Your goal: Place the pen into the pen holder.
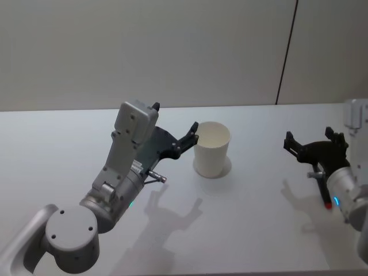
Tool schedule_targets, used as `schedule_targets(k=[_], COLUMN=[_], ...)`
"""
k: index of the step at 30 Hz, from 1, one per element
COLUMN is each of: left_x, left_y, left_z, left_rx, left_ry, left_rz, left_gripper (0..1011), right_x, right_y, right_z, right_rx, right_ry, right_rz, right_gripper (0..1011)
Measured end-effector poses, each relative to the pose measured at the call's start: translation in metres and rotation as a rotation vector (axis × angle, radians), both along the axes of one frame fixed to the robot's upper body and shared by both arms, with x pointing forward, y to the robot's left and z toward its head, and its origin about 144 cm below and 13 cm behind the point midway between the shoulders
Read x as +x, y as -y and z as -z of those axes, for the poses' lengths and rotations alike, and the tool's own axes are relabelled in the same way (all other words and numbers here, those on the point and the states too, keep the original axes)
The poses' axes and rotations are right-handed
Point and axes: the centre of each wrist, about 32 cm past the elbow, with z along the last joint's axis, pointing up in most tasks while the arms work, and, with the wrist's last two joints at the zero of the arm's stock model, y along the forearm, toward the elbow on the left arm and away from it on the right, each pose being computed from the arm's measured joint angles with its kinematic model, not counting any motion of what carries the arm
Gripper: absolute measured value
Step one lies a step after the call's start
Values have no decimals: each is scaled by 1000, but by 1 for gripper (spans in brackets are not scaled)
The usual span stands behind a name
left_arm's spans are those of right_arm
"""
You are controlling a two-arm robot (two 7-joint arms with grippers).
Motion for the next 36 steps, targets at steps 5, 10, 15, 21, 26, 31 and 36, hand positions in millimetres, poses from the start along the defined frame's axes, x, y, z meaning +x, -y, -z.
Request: schedule_targets(k=[5, 10, 15, 21, 26, 31, 36], left_x=[0, 0, 0, 0, 0, 0, 0], left_y=[0, 0, 0, 0, 0, 0, 0], left_z=[0, 0, 0, 0, 0, 0, 0], left_rx=[0, 0, 0, 0, 0, 0, 0], left_ry=[0, 0, 0, 0, 0, 0, 0], left_rz=[0, 0, 0, 0, 0, 0, 0], left_gripper=[1004, 1004, 1004, 1004, 1004, 1004, 1004], right_x=[9, 17, 27, 39, 49, 59, 67], right_y=[-4, -6, -6, -3, 0, 3, 6], right_z=[3, 7, 11, 17, 23, 30, 35], right_rx=[1, 7, 16, 28, 39, 50, 57], right_ry=[-45, -94, -148, -205, -245, -282, -310], right_rz=[30, 61, 92, 118, 134, 141, 142], right_gripper=[1001, 1001, 1001, 1001, 1001, 1002, 1002])
